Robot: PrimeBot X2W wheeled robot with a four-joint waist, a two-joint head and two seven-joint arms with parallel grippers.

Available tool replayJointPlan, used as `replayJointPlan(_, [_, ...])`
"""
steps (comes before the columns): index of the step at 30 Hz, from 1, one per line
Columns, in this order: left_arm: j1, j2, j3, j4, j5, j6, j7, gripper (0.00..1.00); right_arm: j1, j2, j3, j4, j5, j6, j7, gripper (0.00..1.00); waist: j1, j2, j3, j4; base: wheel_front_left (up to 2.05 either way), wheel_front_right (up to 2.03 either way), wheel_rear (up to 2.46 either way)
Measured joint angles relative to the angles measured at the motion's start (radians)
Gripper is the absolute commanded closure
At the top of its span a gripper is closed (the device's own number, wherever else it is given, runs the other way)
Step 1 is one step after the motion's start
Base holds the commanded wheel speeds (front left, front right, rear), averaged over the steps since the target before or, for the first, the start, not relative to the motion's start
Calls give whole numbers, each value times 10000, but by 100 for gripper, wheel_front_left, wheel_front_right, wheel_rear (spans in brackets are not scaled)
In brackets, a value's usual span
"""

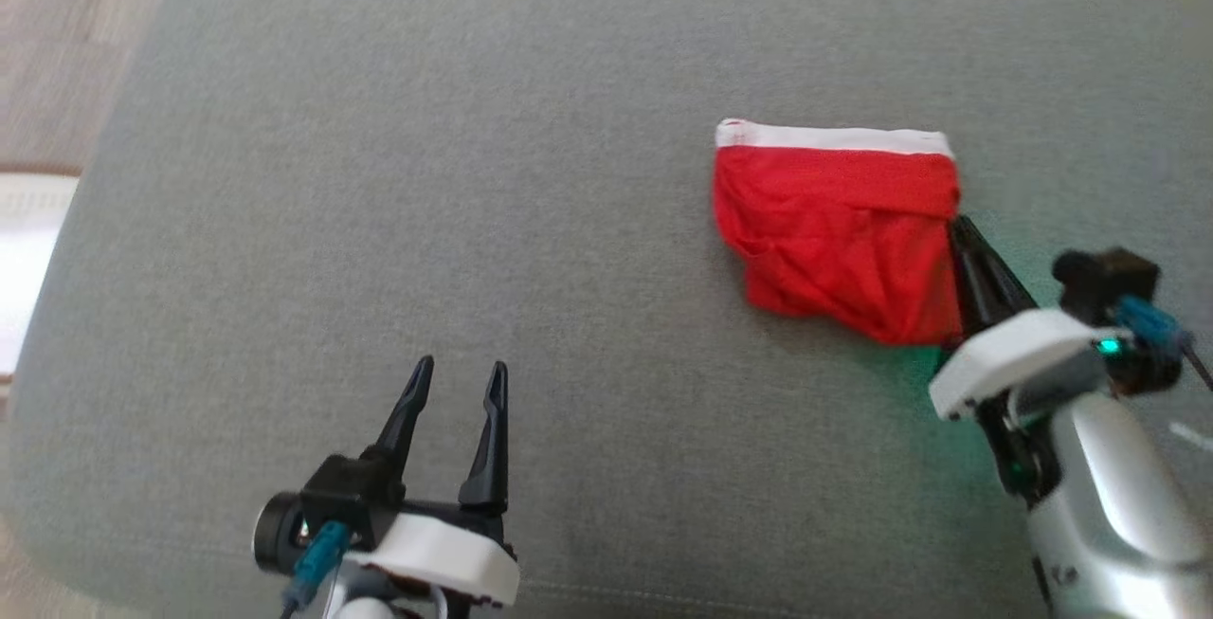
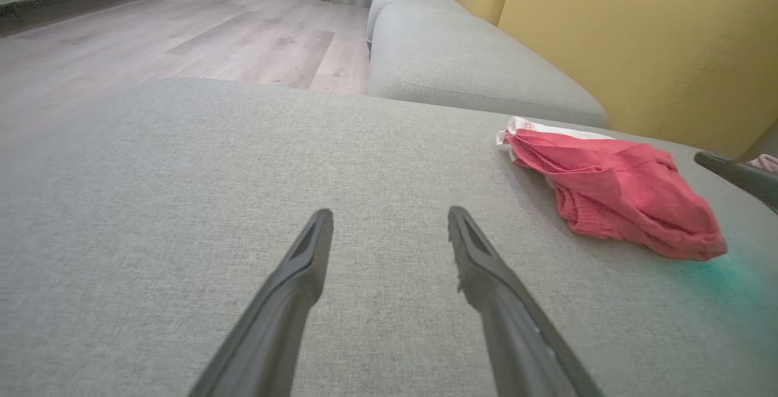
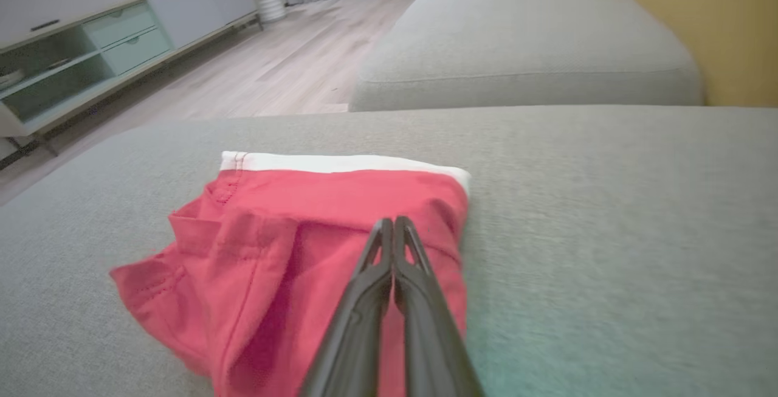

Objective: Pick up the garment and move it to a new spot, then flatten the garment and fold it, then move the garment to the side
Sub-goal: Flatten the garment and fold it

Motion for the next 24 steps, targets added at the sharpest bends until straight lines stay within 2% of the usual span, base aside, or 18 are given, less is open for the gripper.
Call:
replayJointPlan(5, [-266, -4, -10, 6, -2, 17, 0, 0, -799, 46, 621, 1475, -98, 0, -161, 100, 0, 0, 248, 379, 0, 0, 0])
replayJointPlan(9, [-289, -4, 2, 33, -25, 88, 0, 0, -941, 261, 1442, 2157, -171, 0, -541, 100, 0, 0, 154, 534, 0, 0, 0])
replayJointPlan(15, [-267, -4, -6, 36, -119, 132, 0, 0, -1014, 591, 3120, 2543, -61, 0, -782, 100, 0, 0, -194, 566, 0, 0, 0])
replayJointPlan(16, [-267, -4, -6, 36, -119, 132, 0, 0, -1014, 591, 3120, 2543, -61, 0, -782, 100, 0, 0, -194, 566, 0, 0, 0])
replayJointPlan(19, [-234, -2, -23, 36, -211, 182, 0, 0, -1008, 759, 4142, 2834, 182, 0, -679, 100, 0, 0, -337, 453, 0, 0, 0])
replayJointPlan(24, [-198, -4, -12, 54, -207, 178, 0, 0, -998, 848, 4571, 2922, 397, 0, -840, 100, 0, 0, -536, 256, 0, 0, 0])
